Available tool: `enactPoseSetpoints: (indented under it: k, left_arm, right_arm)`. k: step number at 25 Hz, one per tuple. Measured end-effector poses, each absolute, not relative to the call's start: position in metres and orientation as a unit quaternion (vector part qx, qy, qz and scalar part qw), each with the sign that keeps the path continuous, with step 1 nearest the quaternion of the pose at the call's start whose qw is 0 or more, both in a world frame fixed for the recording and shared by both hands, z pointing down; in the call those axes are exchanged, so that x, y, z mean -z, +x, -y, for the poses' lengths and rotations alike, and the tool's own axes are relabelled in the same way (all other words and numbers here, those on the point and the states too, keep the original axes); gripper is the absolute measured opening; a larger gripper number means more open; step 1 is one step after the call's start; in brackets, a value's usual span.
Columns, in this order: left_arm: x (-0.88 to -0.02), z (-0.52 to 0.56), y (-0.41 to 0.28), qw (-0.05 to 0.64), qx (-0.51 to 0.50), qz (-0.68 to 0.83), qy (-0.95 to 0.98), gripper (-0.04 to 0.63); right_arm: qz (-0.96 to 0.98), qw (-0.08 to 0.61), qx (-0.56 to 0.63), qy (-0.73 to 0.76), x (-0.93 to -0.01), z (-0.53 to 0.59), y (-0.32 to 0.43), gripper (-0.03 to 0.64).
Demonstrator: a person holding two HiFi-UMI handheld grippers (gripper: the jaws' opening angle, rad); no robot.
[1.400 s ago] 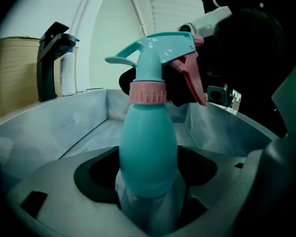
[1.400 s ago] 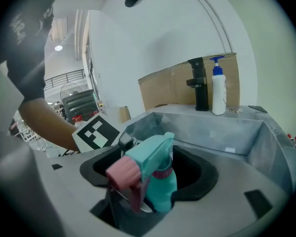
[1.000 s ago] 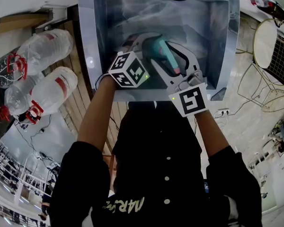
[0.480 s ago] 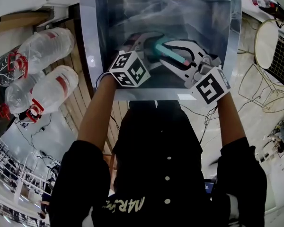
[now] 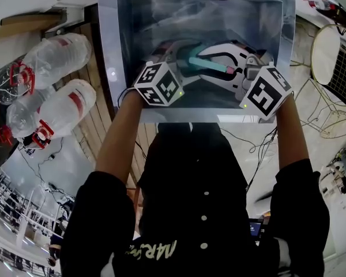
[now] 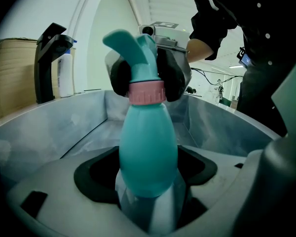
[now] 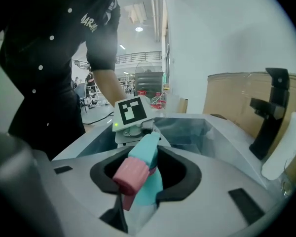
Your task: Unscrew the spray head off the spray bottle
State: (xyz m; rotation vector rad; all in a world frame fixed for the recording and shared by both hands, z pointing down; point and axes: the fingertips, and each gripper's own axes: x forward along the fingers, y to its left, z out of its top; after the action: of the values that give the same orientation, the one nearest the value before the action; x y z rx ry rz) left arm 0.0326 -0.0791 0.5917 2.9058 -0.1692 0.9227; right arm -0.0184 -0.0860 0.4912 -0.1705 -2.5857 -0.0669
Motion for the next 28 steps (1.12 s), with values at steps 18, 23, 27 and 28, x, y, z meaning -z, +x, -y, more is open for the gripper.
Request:
enactPoseSetpoints:
  k: [18,23,27,28]
  left_arm:
    - [-0.589,0.079,0.03,0.043,-0.3,0.056,0.951,0.379]
    - [-0.588,0.079,0.032,0.043,-0.3,0.056,0.951,0.379]
    - [-0.589,0.079,0.031,0.042,-0.304,0.057,0.95,0.379]
    - [-0.589,0.079,0.031,0.042,-0.304,0.058,0.95,0.379]
  right_arm:
    - [0.927,0.17,-0.166,0.291,-0.436,0.092,0.046,0.232]
    - [0.89,0.203,-0.239,0.331,-0.46,0.06,0.023,0.206]
    - [0.87,0.225,-0.25,0.36,-0.476,0.069,0.007,0.206]
    - [0.863,0.231,-0.253,0.37,-0.478,0.071,0.006,0.207]
